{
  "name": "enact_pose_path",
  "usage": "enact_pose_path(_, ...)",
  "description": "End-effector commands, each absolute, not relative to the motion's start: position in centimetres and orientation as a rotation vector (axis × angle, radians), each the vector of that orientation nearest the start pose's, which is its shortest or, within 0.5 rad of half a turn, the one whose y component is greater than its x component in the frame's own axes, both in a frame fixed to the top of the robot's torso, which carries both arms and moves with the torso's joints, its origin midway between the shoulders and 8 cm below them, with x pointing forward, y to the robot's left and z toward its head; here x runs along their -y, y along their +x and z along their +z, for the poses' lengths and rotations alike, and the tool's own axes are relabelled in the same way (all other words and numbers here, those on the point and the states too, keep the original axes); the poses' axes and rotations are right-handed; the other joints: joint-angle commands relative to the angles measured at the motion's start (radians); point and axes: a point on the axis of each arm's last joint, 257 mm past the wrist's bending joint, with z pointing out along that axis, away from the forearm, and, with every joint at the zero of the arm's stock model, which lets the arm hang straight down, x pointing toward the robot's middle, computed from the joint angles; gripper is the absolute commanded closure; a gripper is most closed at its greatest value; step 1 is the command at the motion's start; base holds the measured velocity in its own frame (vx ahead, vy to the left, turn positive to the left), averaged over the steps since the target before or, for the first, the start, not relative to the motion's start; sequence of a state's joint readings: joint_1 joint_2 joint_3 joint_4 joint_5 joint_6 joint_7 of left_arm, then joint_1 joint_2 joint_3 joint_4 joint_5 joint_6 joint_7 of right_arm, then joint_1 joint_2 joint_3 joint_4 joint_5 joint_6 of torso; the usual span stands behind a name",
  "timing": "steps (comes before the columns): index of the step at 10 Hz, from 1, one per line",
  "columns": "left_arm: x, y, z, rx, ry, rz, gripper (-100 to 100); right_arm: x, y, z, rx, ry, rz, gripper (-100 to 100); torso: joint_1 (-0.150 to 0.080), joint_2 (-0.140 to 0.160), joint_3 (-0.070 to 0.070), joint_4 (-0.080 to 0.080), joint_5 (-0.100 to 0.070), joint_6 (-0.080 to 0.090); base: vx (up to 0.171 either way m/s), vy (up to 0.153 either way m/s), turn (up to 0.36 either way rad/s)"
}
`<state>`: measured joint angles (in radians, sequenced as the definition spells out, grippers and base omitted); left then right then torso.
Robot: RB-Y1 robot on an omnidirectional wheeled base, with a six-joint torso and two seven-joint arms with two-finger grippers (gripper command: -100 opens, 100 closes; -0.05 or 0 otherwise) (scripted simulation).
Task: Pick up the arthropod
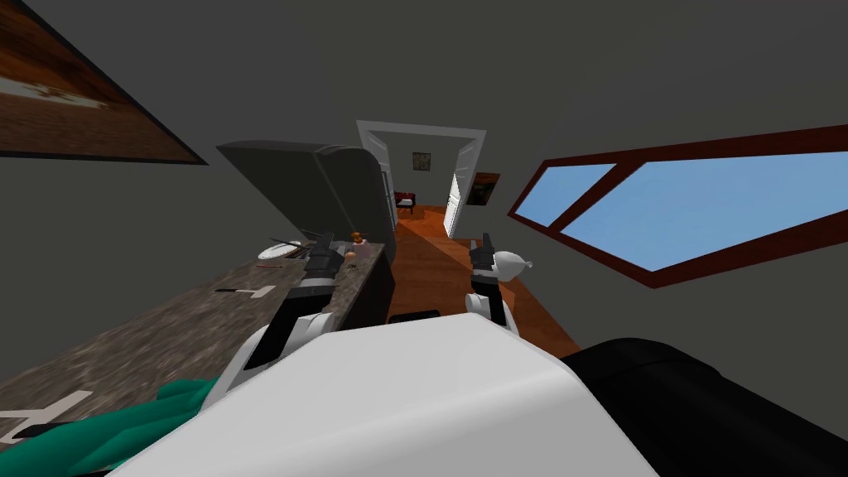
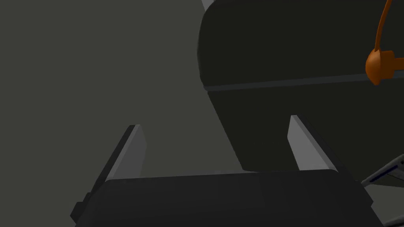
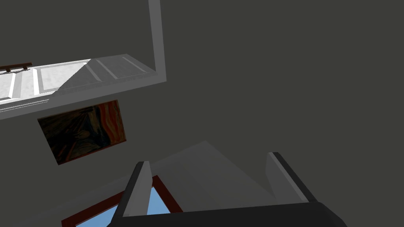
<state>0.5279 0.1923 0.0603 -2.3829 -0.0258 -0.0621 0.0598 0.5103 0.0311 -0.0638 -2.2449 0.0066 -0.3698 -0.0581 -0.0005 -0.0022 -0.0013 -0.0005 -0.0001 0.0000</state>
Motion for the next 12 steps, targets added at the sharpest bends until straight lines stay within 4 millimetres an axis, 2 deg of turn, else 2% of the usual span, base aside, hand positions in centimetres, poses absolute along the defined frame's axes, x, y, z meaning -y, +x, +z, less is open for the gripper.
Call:
enact_pose_path(1, -30.4, 38.6, -4.0, -1.025, -0.852, -1.105, -100, 31.2, 36.4, -2.1, -0.679, 0.838, 1.239, 0, 0.0, 0.0, 0.0, 0.0, 0.0, 0.0, 0.029, -0.009, 0.005)
enact_pose_path(8, -33.8, 39.5, -9.7, -1.205, -0.983, -0.937, -100, 31.2, 36.4, -2.1, -0.679, 0.838, 1.239, 0, 0.0, 0.0, 0.0, 0.0, 0.0, 0.0, 0.04, -0.009, 0.013)
enact_pose_path(12, -35.1, 39.6, -12.2, -1.273, -1.05, -0.871, -100, 31.2, 36.4, -2.1, -0.679, 0.838, 1.239, 0, 0.0, 0.0, 0.0, 0.0, 0.0, 0.0, 0.029, -0.011, 0.011)
